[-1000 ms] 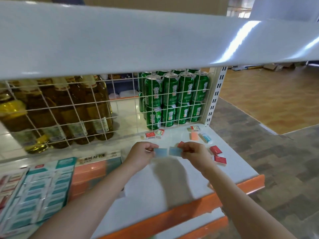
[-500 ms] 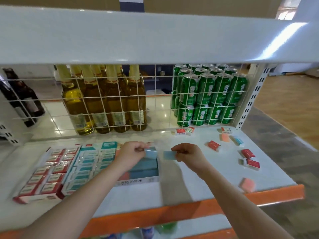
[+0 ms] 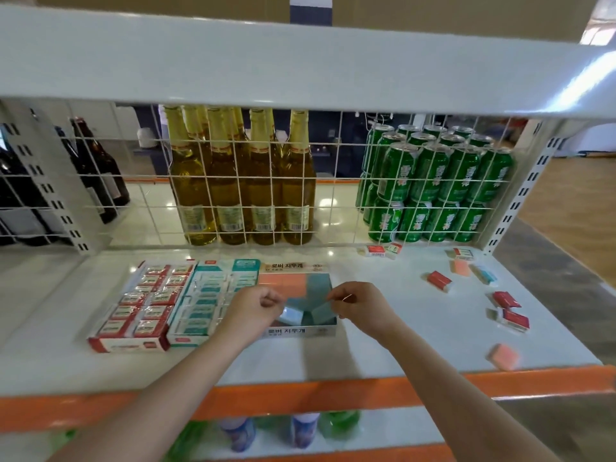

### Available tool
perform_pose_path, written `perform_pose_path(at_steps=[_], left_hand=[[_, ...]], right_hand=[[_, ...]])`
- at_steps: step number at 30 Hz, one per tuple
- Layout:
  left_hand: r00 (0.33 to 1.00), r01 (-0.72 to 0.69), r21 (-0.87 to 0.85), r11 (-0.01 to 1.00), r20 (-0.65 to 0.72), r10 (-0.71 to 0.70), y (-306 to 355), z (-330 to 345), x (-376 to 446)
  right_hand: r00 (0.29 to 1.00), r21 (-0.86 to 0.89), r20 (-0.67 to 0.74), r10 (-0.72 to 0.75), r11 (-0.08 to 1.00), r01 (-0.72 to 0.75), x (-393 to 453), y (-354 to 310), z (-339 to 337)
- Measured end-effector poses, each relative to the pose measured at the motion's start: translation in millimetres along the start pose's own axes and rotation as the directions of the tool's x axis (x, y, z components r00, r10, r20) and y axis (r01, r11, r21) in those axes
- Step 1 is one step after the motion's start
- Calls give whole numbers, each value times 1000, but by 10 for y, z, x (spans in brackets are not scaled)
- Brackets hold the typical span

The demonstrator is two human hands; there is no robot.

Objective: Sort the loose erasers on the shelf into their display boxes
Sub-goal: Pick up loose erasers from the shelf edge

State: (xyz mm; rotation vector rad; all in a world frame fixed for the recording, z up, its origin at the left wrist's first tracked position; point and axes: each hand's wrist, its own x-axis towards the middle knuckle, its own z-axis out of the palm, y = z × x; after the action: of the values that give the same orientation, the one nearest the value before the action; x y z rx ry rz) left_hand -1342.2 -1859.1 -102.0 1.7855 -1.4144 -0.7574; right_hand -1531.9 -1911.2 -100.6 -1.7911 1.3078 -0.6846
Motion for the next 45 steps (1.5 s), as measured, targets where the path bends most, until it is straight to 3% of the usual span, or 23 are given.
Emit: perform_pose_path(at_steps=[7, 15, 26, 36, 39, 45], left_hand=[[996, -69, 138, 988, -42, 75, -11, 23, -62], [989, -133, 244, 961, -34, 145, 16, 99, -85], [945, -325, 420, 847, 126, 301, -17, 80, -144], [933, -359, 541, 761, 220, 283, 105, 53, -126], [925, -379, 529, 759, 240, 295, 212, 98, -98], [895, -432, 450, 781, 318, 313, 484, 325, -19]], right_hand=[[999, -129, -40, -13, 992, 8, -26, 2, 21], [985, -365, 56, -165, 915, 174, -99, -32, 33], [954, -444, 142, -262, 845, 298, -99, 0, 71], [934, -461, 178, -311, 812, 358, -100, -4, -13], [954, -490, 138, -266, 819, 299, -126, 82, -149], [997, -554, -56, -61, 832, 19, -227, 364, -567]])
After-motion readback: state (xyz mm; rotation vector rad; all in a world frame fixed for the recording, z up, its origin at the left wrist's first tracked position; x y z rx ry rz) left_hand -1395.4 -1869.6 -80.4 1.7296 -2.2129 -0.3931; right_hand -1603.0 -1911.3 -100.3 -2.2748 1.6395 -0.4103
